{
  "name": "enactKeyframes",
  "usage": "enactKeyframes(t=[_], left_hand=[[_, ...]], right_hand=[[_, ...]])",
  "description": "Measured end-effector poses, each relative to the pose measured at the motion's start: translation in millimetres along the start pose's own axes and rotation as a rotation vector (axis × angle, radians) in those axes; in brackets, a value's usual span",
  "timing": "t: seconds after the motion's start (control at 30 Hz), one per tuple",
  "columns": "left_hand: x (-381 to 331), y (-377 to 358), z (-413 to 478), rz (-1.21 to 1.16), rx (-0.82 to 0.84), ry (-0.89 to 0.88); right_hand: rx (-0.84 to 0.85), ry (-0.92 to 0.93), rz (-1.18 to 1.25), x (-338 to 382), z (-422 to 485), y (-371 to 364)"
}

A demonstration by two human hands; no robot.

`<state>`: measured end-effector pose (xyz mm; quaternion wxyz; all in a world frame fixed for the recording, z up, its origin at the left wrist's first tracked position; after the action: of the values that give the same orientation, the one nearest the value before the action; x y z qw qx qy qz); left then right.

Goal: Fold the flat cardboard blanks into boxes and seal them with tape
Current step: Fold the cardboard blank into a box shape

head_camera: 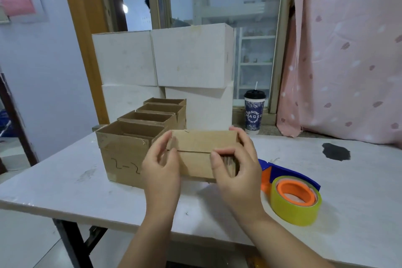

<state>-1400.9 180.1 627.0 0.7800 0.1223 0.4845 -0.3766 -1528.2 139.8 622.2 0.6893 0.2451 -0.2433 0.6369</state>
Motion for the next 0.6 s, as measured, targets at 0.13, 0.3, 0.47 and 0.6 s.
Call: enactKeyframes(t=[0.13, 0.3, 0.47, 0.6], left_hand=[[3, -11, -6, -0.164, -0.021, 0.201], [13, -10, 1, -0.592, 0.247, 0.841], [34, -15, -3, -0.824, 0.186, 0.903], [53, -20, -13, -0.689, -0.104, 0.678]], right_hand=[[0.078, 0.585, -0.302, 5, 11, 3], [0.255, 1.008, -0.502, -15, 4, 7], [0.448, 0.922, -0.559, -29, -1, 13], [0.342, 0.135, -0.049, -20, -20, 12]])
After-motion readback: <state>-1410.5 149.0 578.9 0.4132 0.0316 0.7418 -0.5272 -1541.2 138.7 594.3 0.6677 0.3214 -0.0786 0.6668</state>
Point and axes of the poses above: each hand's wrist, its own z-axis towards the middle knuckle, its own y-axis out of the back of the hand, x = y × z, the point moved 1 cm from there along z, towards the middle knuckle, and after that the axes turned 4 degrees about -y, right-handed, at the moved point
